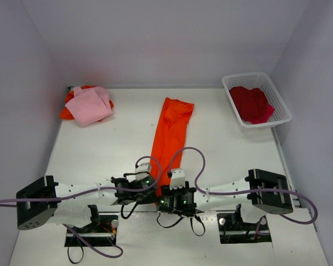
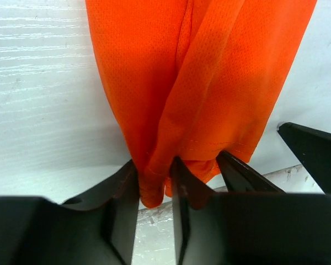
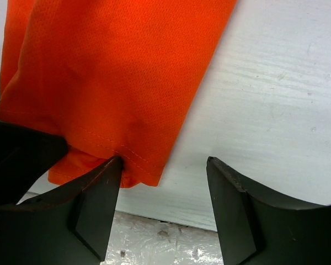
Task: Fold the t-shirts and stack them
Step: Grab the bottom of the folded rectangular tshirt with both arms
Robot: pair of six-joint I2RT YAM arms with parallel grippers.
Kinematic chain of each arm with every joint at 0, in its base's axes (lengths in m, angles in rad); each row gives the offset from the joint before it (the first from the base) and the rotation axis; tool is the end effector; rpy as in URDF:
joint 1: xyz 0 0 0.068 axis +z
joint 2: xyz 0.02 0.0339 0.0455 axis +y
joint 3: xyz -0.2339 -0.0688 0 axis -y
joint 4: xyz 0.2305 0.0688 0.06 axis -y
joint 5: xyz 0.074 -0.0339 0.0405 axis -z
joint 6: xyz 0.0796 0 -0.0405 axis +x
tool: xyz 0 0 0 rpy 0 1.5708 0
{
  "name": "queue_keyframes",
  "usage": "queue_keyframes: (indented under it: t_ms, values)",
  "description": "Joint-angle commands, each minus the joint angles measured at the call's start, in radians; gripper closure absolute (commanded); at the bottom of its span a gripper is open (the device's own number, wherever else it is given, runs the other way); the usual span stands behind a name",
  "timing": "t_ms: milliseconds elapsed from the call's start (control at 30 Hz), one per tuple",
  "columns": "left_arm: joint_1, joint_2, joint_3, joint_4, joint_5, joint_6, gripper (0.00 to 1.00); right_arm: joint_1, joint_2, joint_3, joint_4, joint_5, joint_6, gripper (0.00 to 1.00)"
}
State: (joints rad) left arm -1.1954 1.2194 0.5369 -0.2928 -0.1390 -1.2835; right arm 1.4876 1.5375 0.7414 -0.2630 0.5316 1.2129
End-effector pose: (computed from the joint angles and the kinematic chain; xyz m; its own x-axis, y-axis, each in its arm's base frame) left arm 0.0990 -0.2210 0.1078 -0.9423 -0.1993 -0.2689 -0.0381 0.8620 -0.5054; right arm 0.0640 0.2818 0.1002 -0.8106 -0.0056 -0.5855 -0.2258 0.9256 0.3038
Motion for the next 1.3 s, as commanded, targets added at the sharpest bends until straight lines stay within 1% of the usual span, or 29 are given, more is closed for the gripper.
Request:
queue_keyframes:
  t_ms: [0,33,100,133,200,267,600,700,800,933,1033,1200,1267]
  values:
    - [0.005,0.006,-0.002,0.017,-0.011,0.006,0.80,0.011,-0.010,0.023,-0.016,0.054,0.033,0.41]
    - [0.005,0.006,-0.003,0.018,-0.013,0.006,0.85,0.011,-0.008,0.024,-0.016,0.054,0.034,0.41]
    - [0.005,0.008,-0.008,0.023,-0.010,0.004,0.88,0.011,-0.005,0.024,-0.016,0.056,0.039,0.41]
    - [0.005,0.009,-0.011,0.030,-0.010,0.004,0.92,0.011,-0.004,0.024,-0.018,0.057,0.040,0.41]
    - [0.005,0.009,-0.021,0.040,-0.005,0.000,0.94,0.013,-0.001,0.026,-0.016,0.057,0.045,0.41]
    - [0.005,0.011,-0.034,0.056,-0.001,-0.004,1.00,0.016,0.006,0.024,-0.016,0.059,0.050,0.41]
    - [0.005,0.022,-0.046,0.099,0.009,-0.008,1.00,0.023,0.007,0.015,-0.024,0.056,0.071,0.40]
    - [0.005,0.023,-0.049,0.109,0.010,-0.008,1.00,0.034,-0.033,0.019,-0.054,0.070,0.082,0.39]
    - [0.005,0.023,-0.054,0.113,0.012,-0.008,1.00,0.045,-0.106,0.024,-0.090,0.093,0.091,0.39]
    - [0.003,0.029,-0.058,0.118,0.013,-0.011,1.00,0.045,-0.221,-0.031,-0.091,0.123,0.112,0.39]
    - [0.005,0.029,-0.063,0.122,0.013,-0.014,1.00,0.045,-0.258,-0.069,-0.091,0.134,0.149,0.39]
    - [0.005,0.031,-0.066,0.123,0.013,-0.016,1.00,0.045,-0.218,-0.079,-0.090,0.122,0.174,0.40]
    - [0.005,0.028,-0.068,0.123,0.013,-0.017,1.00,0.045,-0.163,-0.063,-0.088,0.117,0.177,0.40]
